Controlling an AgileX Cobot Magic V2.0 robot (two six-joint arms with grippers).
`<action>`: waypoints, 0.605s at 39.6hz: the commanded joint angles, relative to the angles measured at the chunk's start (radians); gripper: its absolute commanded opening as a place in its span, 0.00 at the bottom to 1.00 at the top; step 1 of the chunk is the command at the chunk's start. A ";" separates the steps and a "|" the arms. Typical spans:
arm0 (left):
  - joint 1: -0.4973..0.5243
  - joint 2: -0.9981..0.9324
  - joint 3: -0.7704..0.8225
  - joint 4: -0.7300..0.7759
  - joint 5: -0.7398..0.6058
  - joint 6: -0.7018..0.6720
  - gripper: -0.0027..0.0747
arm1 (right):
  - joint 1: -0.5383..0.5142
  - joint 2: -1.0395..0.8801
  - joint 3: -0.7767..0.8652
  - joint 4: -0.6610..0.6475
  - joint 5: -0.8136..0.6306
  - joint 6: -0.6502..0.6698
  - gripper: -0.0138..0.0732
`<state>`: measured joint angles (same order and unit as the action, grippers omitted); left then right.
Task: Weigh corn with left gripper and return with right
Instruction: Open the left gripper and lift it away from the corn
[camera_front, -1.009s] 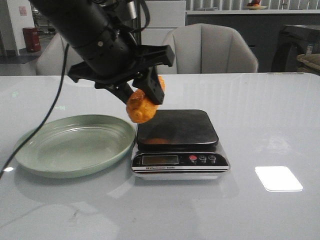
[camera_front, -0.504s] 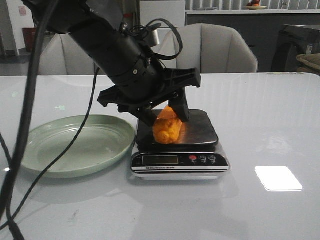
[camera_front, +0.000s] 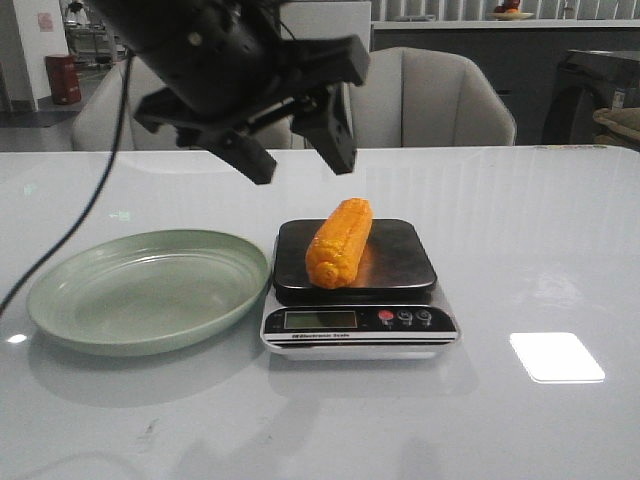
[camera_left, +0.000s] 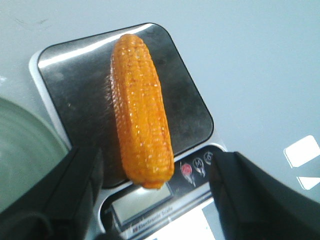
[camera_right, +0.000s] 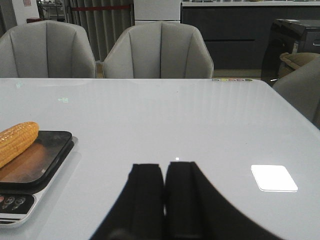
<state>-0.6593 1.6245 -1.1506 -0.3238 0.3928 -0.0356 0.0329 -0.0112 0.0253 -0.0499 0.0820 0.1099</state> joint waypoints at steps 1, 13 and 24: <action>-0.007 -0.178 0.076 0.036 -0.056 0.004 0.69 | -0.005 -0.018 0.011 -0.011 -0.076 -0.007 0.34; -0.007 -0.617 0.375 0.100 -0.054 0.004 0.69 | -0.005 -0.017 0.011 -0.011 -0.076 -0.007 0.34; -0.007 -1.036 0.584 0.126 -0.015 0.004 0.69 | -0.005 -0.017 0.011 -0.011 -0.076 -0.007 0.34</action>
<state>-0.6593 0.6907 -0.5782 -0.2101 0.4111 -0.0348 0.0329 -0.0112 0.0253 -0.0499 0.0820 0.1099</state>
